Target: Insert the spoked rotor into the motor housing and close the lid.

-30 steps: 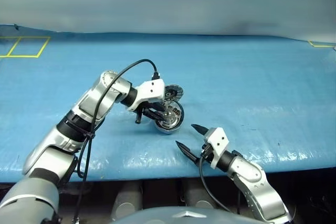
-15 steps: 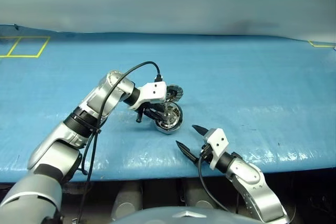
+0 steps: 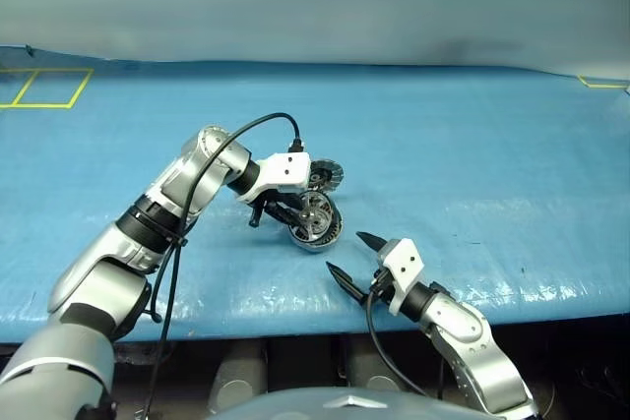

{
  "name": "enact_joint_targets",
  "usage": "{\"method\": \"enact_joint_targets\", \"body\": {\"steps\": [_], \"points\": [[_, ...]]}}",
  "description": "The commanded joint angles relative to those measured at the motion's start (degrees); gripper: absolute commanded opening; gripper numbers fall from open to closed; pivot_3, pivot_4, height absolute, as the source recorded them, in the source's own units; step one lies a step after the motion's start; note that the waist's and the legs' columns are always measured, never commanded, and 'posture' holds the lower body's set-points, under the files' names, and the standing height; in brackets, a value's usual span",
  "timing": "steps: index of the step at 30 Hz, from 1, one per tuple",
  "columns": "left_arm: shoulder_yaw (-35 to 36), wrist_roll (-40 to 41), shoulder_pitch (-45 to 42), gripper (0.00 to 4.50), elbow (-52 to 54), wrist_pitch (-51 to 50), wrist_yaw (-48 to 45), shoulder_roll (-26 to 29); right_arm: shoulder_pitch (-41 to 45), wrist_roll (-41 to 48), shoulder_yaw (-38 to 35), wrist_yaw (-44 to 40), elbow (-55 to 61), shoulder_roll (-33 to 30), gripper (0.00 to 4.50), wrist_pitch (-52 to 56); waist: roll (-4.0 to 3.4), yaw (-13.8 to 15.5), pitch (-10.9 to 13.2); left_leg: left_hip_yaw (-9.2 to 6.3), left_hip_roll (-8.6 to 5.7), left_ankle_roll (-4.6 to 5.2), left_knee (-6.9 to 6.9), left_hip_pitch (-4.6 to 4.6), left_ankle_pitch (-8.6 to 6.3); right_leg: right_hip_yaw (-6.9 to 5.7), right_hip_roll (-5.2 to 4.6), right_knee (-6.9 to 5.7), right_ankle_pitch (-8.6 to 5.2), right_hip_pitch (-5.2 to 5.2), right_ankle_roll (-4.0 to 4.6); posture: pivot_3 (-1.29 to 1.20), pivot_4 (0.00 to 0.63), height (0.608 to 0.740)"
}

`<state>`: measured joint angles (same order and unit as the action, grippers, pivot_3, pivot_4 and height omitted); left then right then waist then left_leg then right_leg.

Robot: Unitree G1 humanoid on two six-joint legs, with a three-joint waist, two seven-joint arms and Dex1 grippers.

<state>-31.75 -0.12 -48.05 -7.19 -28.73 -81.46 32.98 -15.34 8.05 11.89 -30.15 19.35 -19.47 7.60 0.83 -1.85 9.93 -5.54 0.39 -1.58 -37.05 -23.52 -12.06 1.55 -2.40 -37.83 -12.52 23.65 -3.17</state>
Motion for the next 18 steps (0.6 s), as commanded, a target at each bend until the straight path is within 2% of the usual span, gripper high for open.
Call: {"method": "enact_joint_targets", "body": {"steps": [1,18], "points": [[-0.2,-0.7,-1.5,0.99,-0.6,1.1,-0.9,0.0,0.3,0.1,0.0,0.1,0.9,0.2,4.5,-0.7,0.0,0.0,0.0,0.0,0.0,0.0,0.0,0.0,0.0,0.0,0.0,0.0,0.0,0.0,0.0,0.0,0.15,0.74],[-2.3,-3.9,-3.4,0.99,-4.6,4.5,-3.5,-1.3,0.2,-0.7,0.1,0.7,0.7,0.4,4.5,-0.6,0.0,-0.1,0.0,0.0,0.0,0.0,-0.01,0.01,0.0,0.01,0.01,-0.01,0.0,0.0,0.0,0.0,0.15,0.74]]}}
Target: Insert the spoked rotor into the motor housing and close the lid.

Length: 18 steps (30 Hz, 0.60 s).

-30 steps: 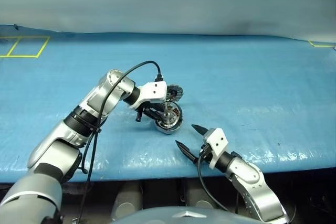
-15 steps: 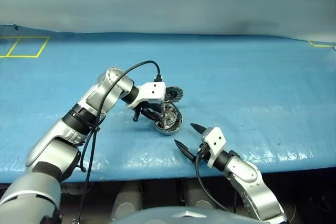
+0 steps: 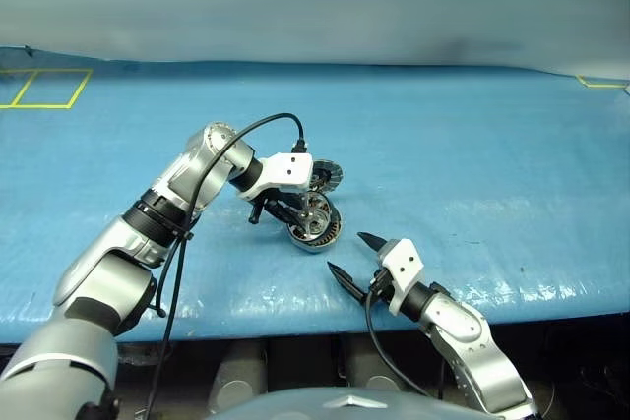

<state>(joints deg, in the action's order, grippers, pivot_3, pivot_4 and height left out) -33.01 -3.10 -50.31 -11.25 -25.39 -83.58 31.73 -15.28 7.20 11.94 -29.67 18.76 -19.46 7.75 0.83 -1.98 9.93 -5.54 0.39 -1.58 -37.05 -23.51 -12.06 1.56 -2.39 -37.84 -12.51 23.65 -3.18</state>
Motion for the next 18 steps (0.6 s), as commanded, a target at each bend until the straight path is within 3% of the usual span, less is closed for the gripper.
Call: {"method": "enact_joint_targets", "body": {"steps": [1,18], "points": [[-1.3,-1.2,-1.3,0.99,-0.8,1.4,-1.7,-0.1,0.1,0.1,0.1,0.3,1.3,0.4,4.5,-0.8,0.0,0.0,0.0,0.0,0.0,0.0,0.0,0.0,0.0,0.0,0.0,0.0,0.0,0.0,0.0,0.0,0.15,0.74],[-3.0,-4.3,-4.7,0.99,-5.8,5.1,-4.6,-3.2,0.0,0.0,0.1,1.0,1.3,0.9,4.5,-0.8,0.0,0.0,0.0,0.0,0.0,0.0,0.0,0.0,0.0,0.0,0.0,0.0,0.0,-0.01,0.0,0.0,0.15,0.74]]}}
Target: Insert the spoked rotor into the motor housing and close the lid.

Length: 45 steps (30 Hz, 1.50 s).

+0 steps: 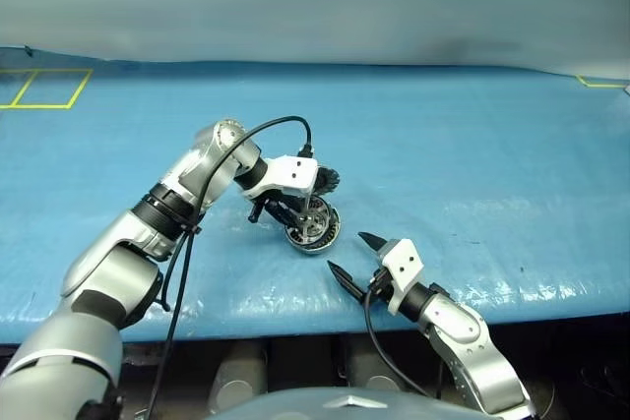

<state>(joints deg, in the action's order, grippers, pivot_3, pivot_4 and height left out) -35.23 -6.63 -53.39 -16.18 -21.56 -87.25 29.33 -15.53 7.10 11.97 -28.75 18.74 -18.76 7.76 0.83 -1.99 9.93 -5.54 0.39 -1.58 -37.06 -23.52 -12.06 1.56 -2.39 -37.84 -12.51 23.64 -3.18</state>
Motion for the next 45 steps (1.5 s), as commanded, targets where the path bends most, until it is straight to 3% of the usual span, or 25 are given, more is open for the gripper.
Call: {"method": "enact_joint_targets", "body": {"steps": [1,4,5,7,19,26,30,33,34,36,41,45], "points": [[-0.9,-1.0,-2.0,0.99,-1.4,1.6,-0.9,-1.1,0.3,0.1,0.1,0.1,1.3,0.2,4.5,-0.8,0.0,0.0,0.0,0.0,0.0,0.0,0.0,0.0,0.0,0.0,0.0,0.0,0.0,0.0,0.0,0.0,0.15,0.74],[-1.0,-1.5,-2.7,0.99,-2.9,2.5,-0.9,-2.0,0.3,0.0,0.1,0.2,1.3,0.3,4.5,-0.9,0.0,0.0,0.0,0.0,0.0,0.0,0.0,-0.01,0.0,0.0,0.0,0.01,0.0,0.0,0.0,0.0,0.15,0.74],[-0.9,-1.7,-2.9,1.72,-3.3,2.8,-0.7,-2.4,0.2,0.0,0.1,0.3,1.3,0.4,4.5,-0.9,0.0,0.1,0.0,0.0,-0.01,0.0,0.0,-0.01,0.0,0.0,0.0,0.01,0.0,0.0,0.0,0.0,0.15,0.74],[-0.7,-2.1,-3.0,2.22,-3.9,3.3,-0.7,-3.0,0.1,0.0,0.1,0.5,1.4,0.4,4.5,-0.9,0.0,0.1,0.0,0.0,-0.01,0.0,0.0,-0.02,0.0,0.0,0.0,0.01,0.0,0.01,-0.01,0.0,0.15,0.74],[2.0,0.0,-2.5,2.22,-1.7,3.0,-0.7,-3.1,-0.2,0.1,-0.2,0.8,1.6,0.3,4.5,-0.5,0.0,0.0,0.0,0.0,-0.01,0.0,-0.01,-0.03,0.0,0.02,0.0,0.0,0.01,0.02,-0.01,0.0,0.15,0.74],[10.0,7.3,5.1,2.22,15.0,-4.0,1.2,2.3,0.1,1.7,-1.9,-0.2,3.4,-1.0,4.5,1.0,-0.03,-0.2,0.0,0.0,0.02,0.01,0.05,-0.01,-0.01,0.03,0.01,0.0,0.0,0.05,0.0,0.0,0.15,0.74],[15.5,12.5,12.1,1.33,25.2,-10.1,4.5,5.1,0.9,2.8,-3.4,-0.7,5.4,-2.2,4.5,2.7,-0.03,-0.1,0.0,-0.01,0.01,0.01,0.01,-0.01,0.0,0.05,0.0,0.0,0.0,0.01,0.0,0.0,0.15,0.74],[19.3,15.2,18.4,0.27,31.0,-13.0,8.7,6.7,2.0,4.9,-4.8,-0.6,8.1,-2.7,4.5,6.4,-0.05,-0.1,0.0,0.0,0.02,0.01,0.01,0.05,0.0,0.07,0.0,-0.01,0.0,-0.03,-0.01,0.0,0.15,0.74],[22.0,16.9,21.8,0.01,33.1,-14.0,10.9,6.5,3.0,5.6,-5.3,-0.2,9.3,-2.8,4.32,8.5,-0.05,-0.1,0.0,0.01,0.04,0.01,0.01,0.07,0.0,0.07,0.0,-0.01,0.0,-0.02,0.0,0.0,0.15,0.74],[26.0,19.2,27.6,0.0,36.3,-15.0,15.1,6.0,4.8,7.5,-5.6,-0.2,11.6,-3.2,3.87,12.8,-0.07,-0.3,0.0,0.03,0.06,0.01,0.0,0.07,0.0,0.08,0.0,-0.03,0.01,-0.02,0.0,0.0,0.15,0.74],[34.0,21.8,41.3,0.0,41.8,-14.2,26.7,2.6,10.8,7.2,-4.1,1.0,14.5,-5.1,2.22,22.1,-0.05,0.1,0.0,0.04,0.07,0.01,0.01,0.13,0.0,0.1,0.0,-0.02,0.01,-0.06,0.0,0.0,0.15,0.74],[37.5,20.7,52.3,0.0,44.1,-4.9,34.3,-1.3,16.2,7.4,-1.8,2.5,15.2,-3.9,0.86,28.1,-0.06,0.5,0.0,0.07,0.04,0.0,0.01,0.12,-0.01,0.1,-0.04,0.01,0.01,-0.06,0.0,0.0,0.15,0.74]]}}
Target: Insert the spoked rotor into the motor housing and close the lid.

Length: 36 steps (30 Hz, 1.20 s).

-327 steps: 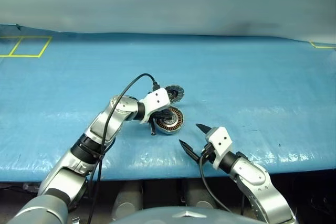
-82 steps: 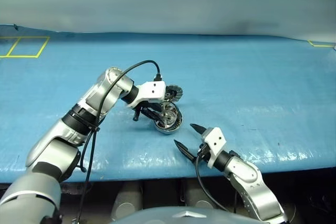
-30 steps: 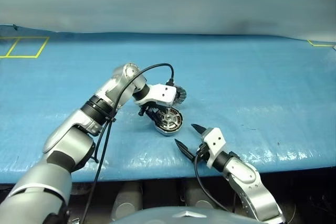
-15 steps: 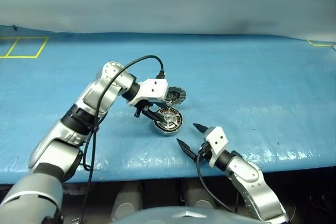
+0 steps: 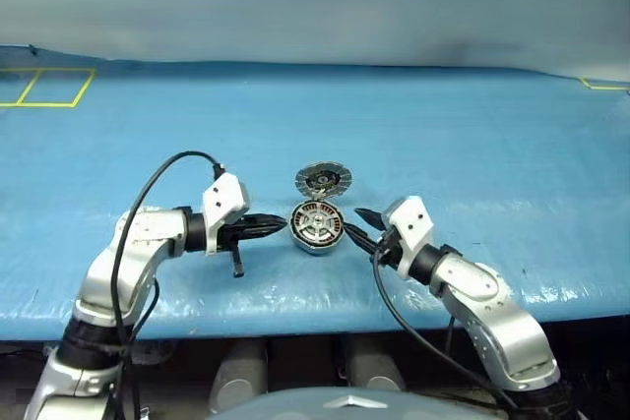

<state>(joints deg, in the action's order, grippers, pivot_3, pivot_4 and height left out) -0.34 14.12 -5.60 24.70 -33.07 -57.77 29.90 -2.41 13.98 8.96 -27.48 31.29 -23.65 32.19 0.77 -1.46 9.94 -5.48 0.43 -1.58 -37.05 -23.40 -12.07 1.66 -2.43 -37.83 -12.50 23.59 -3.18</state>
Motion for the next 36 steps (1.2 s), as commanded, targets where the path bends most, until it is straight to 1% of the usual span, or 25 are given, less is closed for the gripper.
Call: {"method": "enact_joint_targets", "body": {"steps": [1,2,3,7,10,22,29,34,36], "points": [[2.9,0.7,7.0,0.0,3.7,7.1,5.7,-2.7,4.5,0.6,2.0,1.7,2.5,1.7,0.54,5.4,0.0,0.0,0.0,0.03,0.0,0.0,0.01,0.02,0.0,0.01,-0.02,0.02,0.0,0.0,0.0,0.0,0.15,0.74],[3.1,1.2,9.2,0.0,4.2,7.7,6.9,-3.6,5.7,0.6,2.7,2.2,2.3,2.3,0.23,6.9,0.0,0.0,0.0,0.04,0.0,0.0,0.02,0.02,0.0,0.02,-0.02,0.01,0.0,0.01,0.0,0.0,0.15,0.74],[3.3,1.7,11.0,0.0,4.6,8.4,8.1,-4.6,6.8,0.5,3.4,2.7,2.1,3.0,0.01,8.2,-0.01,0.0,0.0,0.05,0.01,0.0,0.03,0.02,0.0,0.02,-0.02,0.02,0.01,0.02,0.01,0.0,0.15,0.74],[4.5,4.9,15.5,0.0,4.6,10.3,12.4,-8.8,10.6,-0.2,5.8,4.4,-0.1,5.5,0.01,11.8,0.0,0.3,0.0,0.05,0.0,0.0,0.01,0.0,0.0,0.01,-0.03,0.02,0.0,0.04,0.01,0.0,0.15,0.74],[4.1,4.8,16.9,0.0,4.1,11.0,15.0,-9.8,11.9,-0.8,7.3,4.7,-2.5,6.6,0.01,11.8,0.01,0.3,0.0,0.08,-0.01,0.0,-0.02,0.01,0.0,0.01,-0.04,0.03,0.0,0.03,0.0,0.0,0.15,0.74],[2.9,6.4,16.9,0.0,3.6,11.1,18.2,-8.8,11.3,-1.8,10.0,3.1,-10.5,8.9,0.01,7.3,-0.01,-0.3,0.0,0.13,0.0,-0.01,0.06,0.0,-0.01,0.01,-0.04,0.03,0.0,0.09,0.0,0.0,0.15,0.74],[1.2,6.3,15.7,0.0,3.0,10.6,19.1,-9.1,11.8,-4.6,11.1,6.9,-15.2,10.8,0.01,10.8,0.01,-0.8,-0.1,0.18,0.06,-0.01,0.07,0.09,-0.01,0.02,-0.03,0.03,0.0,0.06,0.0,0.0,0.15,0.74],[0.5,6.5,15.6,0.0,3.1,10.5,19.5,-9.1,12.1,-6.6,13.7,7.5,-15.5,9.6,0.01,13.5,0.07,-0.8,-0.2,0.22,0.12,-0.1,0.11,0.54,-0.07,0.02,-0.05,0.08,-0.03,-0.05,0.03,0.0,0.15,0.74],[0.3,6.5,15.8,0.0,3.1,10.5,19.6,-9.2,12.3,-8.2,16.1,6.2,-14.2,7.1,0.01,13.5,0.04,-0.8,-0.3,0.23,0.12,-0.23,0.1,0.56,-0.15,0.02,-0.09,0.14,-0.04,-0.07,0.04,0.0,0.15,0.74]]}}
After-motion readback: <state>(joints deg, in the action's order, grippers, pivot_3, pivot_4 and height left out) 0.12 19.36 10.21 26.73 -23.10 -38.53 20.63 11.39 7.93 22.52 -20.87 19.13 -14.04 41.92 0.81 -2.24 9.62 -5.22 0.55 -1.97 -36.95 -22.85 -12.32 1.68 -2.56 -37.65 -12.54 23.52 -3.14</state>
